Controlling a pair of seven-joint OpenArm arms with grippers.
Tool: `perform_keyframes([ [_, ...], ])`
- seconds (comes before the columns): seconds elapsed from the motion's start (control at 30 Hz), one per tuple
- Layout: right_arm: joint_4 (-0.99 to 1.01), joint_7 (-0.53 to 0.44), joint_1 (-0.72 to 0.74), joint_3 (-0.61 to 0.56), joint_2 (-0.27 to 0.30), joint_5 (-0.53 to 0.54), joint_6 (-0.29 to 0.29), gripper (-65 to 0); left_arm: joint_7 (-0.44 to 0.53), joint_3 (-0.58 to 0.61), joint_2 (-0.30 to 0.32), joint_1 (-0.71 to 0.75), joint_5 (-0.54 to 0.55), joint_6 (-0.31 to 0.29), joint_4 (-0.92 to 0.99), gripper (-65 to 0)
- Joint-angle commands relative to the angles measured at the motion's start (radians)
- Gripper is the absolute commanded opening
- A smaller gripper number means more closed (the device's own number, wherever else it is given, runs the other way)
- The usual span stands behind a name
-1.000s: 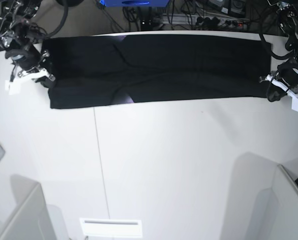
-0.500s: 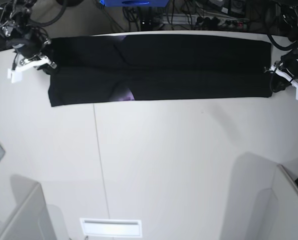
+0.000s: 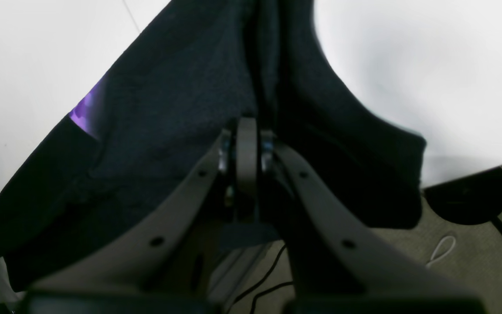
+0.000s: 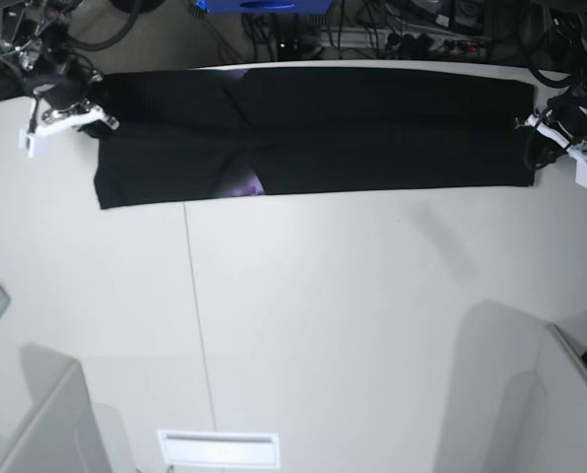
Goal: Fold the T-shirt properly
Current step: 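Release the hem and raise both grippers off the folded shirt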
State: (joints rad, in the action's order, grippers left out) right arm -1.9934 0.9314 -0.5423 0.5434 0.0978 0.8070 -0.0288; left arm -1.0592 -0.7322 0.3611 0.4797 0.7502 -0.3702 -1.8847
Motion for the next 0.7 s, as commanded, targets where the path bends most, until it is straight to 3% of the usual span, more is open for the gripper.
perform_keyframes([
  [0.0,-0.016,-0.015,-0.005,0.011,0.010,0.008,0.005,-65.0,0.017,-0.013,0.019,0.001,0.010,-0.002,-0.014,-65.0],
  [0.07,-0.016,-0.015,-0.012,0.013,0.010,0.008,0.005,-51.5,0.017,-0.014,0.019,0.001,0.010,-0.002,-0.014,-64.2],
  [0.13,-0.016,-0.018,-0.015,0.013,0.010,0.008,0.005,-40.7,0.018,-0.014,0.019,0.001,0.010,-0.002,-0.014,-51.3],
  [0.27,-0.016,-0.022,-0.017,0.014,0.010,0.007,0.005,-38.9,0.021,-0.023,0.019,0.001,0.015,-0.002,-0.016,-30.1],
  [0.37,-0.016,-0.051,-0.012,0.011,0.010,0.007,0.005,-38.9,0.017,-0.065,0.006,-0.008,0.018,-0.002,-0.023,-24.0],
  [0.47,-0.016,-0.110,-0.011,0.002,0.006,0.008,0.016,-46.7,0.021,-0.079,-0.026,-0.009,0.018,-0.002,-0.048,-25.3],
  [0.5,-0.016,-0.120,-0.008,0.002,0.006,0.008,0.034,-52.2,0.021,-0.074,-0.035,-0.009,0.018,-0.002,-0.051,-29.1],
  [0.57,-0.016,-0.117,0.008,0.002,0.003,0.010,0.100,-64.2,0.023,-0.069,-0.047,-0.011,0.010,-0.002,-0.049,-41.6],
  [0.63,0.004,-0.102,0.020,0.004,-0.003,0.010,0.145,-65.0,0.023,-0.068,-0.072,-0.022,0.009,-0.002,-0.048,-61.4],
  [0.67,0.018,-0.094,0.024,0.004,-0.010,0.008,0.142,-65.0,0.023,-0.068,-0.083,-0.023,0.009,0.001,-0.048,-65.0],
])
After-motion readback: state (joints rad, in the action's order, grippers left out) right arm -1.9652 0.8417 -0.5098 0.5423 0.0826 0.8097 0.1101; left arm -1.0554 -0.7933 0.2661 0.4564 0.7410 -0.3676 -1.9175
